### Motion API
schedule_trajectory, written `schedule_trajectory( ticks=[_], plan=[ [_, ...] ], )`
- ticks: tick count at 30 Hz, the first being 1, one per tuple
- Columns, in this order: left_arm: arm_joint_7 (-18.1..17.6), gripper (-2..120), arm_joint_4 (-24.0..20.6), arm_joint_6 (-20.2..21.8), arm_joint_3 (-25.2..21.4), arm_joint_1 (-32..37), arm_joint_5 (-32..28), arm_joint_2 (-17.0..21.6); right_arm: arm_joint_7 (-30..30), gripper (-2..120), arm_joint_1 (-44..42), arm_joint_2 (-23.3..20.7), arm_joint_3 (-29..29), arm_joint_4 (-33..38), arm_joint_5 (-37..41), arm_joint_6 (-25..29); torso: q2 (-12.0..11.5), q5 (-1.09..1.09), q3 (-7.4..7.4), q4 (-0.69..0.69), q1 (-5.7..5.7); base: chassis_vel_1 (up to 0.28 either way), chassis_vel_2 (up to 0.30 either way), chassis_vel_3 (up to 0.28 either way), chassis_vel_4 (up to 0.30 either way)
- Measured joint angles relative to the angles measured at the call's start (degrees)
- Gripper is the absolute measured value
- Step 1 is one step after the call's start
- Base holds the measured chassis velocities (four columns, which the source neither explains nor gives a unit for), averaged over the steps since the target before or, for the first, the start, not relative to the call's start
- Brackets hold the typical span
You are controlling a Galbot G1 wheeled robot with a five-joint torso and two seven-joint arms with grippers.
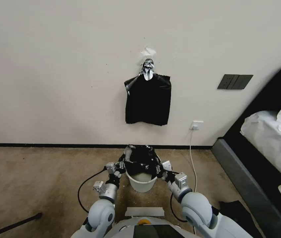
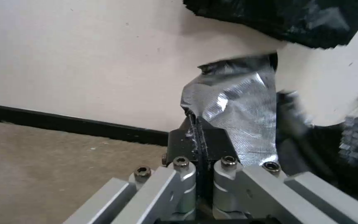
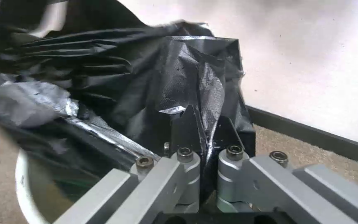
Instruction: Place a trash bag onto the trash bin.
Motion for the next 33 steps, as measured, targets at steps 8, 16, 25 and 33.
schedule_trajectory(
  ticks=[8, 16, 25, 33],
  plan=[
    [-1.2, 0, -0.6, 0.8, -1.4, 1.1, 4.0, 0.6, -3.8, 0, 2.1, 2.0, -4.2, -4.5, 2.3, 6.2, 0.0, 0.00, 0.00, 0.00, 0.00, 0.000, 0.000, 0.000, 0.000],
    [-1.2, 0, 2.4, -0.5, 0.2, 1.2, 7.8, 0.9, -7.7, 0, 1.4, 1.4, -3.9, -5.9, 1.5, 10.5, 0.0, -0.01, 0.01, -0.01, 0.00, 0.000, 0.000, 0.000, 0.000],
    [-1.4, 0, 9.1, -7.2, 0.5, -0.5, 22.6, -0.8, -12.4, 0, 4.3, 3.8, -3.9, -12.6, 3.2, 18.3, 0.0, 0.00, 0.01, 0.01, 0.00, 0.000, 0.000, 0.000, 0.000],
    [-1.2, 0, 8.8, -5.6, 2.1, -1.0, 19.8, 0.0, -3.0, 0, 1.4, 1.9, -3.3, -8.7, 3.5, 9.8, 0.0, -0.02, 0.01, -0.01, 0.00, 0.000, 0.000, 0.000, 0.000]
  ],
)
